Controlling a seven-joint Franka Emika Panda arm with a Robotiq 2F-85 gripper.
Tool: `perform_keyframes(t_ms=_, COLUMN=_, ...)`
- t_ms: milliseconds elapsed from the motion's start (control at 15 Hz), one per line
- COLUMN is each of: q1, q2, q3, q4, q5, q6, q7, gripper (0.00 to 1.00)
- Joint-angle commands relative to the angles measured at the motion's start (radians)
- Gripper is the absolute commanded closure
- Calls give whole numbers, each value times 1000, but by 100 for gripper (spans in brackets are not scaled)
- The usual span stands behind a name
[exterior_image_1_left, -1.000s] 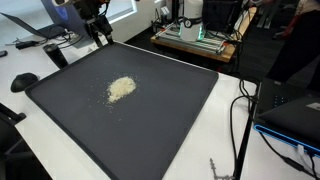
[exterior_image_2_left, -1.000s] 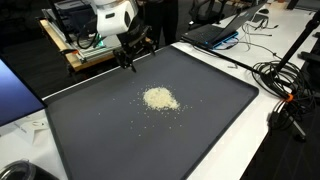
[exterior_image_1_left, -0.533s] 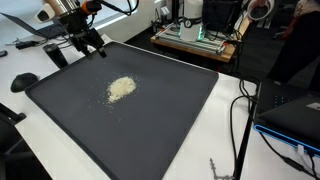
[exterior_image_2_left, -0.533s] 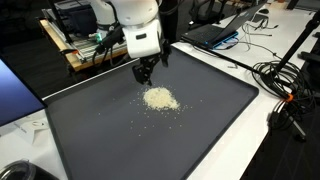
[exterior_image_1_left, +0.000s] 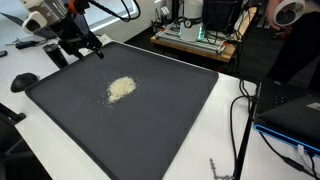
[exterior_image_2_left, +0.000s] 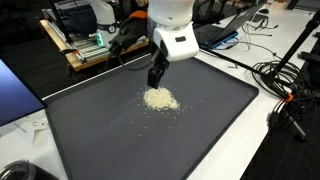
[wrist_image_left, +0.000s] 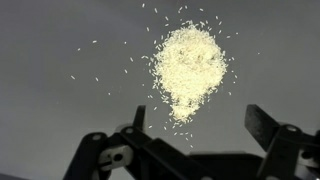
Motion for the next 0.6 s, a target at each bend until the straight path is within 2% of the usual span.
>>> perform_keyframes(t_ms=0, q1=27, q2=74, q3=33, q4=131, q5=-85, q6=-77, q7=-110, gripper=0)
perform_keyframes(t_ms=200, q1=50, q2=102, q3=55, q4=165, q5=-121, q6=-85, q7=-223, gripper=0)
perform_keyframes(t_ms=533, q1=63, q2=101, q3=83, q4=154, q5=-140, q6=-74, q7=-451, gripper=0)
